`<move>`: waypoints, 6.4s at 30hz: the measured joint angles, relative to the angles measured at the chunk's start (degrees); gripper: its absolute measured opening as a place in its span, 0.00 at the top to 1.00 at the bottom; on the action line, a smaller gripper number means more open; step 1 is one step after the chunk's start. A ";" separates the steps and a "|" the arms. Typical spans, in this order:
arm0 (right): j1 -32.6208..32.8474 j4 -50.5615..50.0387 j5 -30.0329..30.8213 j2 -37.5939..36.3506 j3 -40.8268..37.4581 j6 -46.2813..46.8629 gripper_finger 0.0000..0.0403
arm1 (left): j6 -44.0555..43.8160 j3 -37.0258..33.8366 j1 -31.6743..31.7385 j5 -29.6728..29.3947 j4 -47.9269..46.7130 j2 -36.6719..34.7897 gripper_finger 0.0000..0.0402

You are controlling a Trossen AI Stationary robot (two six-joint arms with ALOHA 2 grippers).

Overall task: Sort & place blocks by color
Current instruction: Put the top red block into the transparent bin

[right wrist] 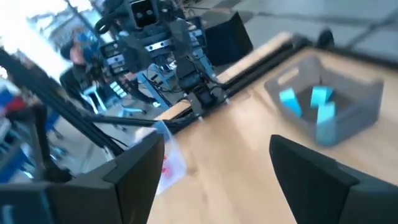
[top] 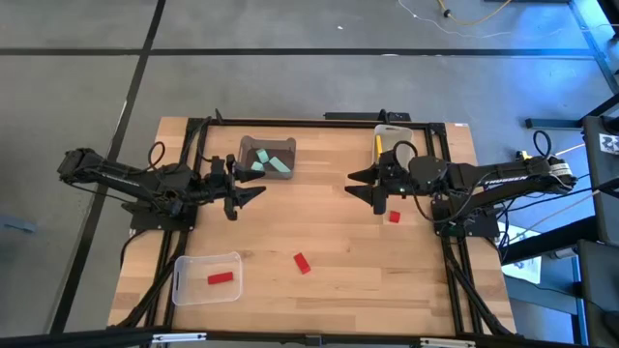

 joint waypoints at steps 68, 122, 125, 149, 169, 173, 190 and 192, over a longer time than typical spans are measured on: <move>6.75 28.61 6.03 18.27 -11.76 23.11 0.68 | -0.46 0.07 -0.01 -4.00 -0.24 0.02 0.44; 5.42 15.26 -31.29 28.81 6.62 16.88 0.68 | 32.50 27.58 -7.30 14.30 -8.13 44.61 0.80; 5.21 15.42 -33.30 28.83 6.63 18.24 0.66 | 31.54 27.61 -7.26 14.39 -9.13 44.09 0.80; 5.26 -16.51 -25.51 14.59 5.95 9.71 0.15 | 0.95 12.40 -10.66 -4.06 -37.05 7.74 0.83; 5.20 -0.27 0.20 -2.58 -9.21 4.99 0.15 | -1.91 1.25 -11.10 -4.96 -17.05 -4.35 0.83; 5.20 6.09 9.05 -4.02 -9.82 -6.17 0.15 | -1.57 1.25 -11.10 -5.54 -16.27 -4.20 0.83; 5.18 6.77 8.87 -3.91 -9.33 -19.92 0.15 | -0.58 1.25 -10.88 -5.92 -16.22 -4.13 0.83; 5.18 6.77 8.85 -3.91 -9.31 -19.88 0.15 | -0.43 1.27 -10.88 -4.70 -16.62 -4.13 0.83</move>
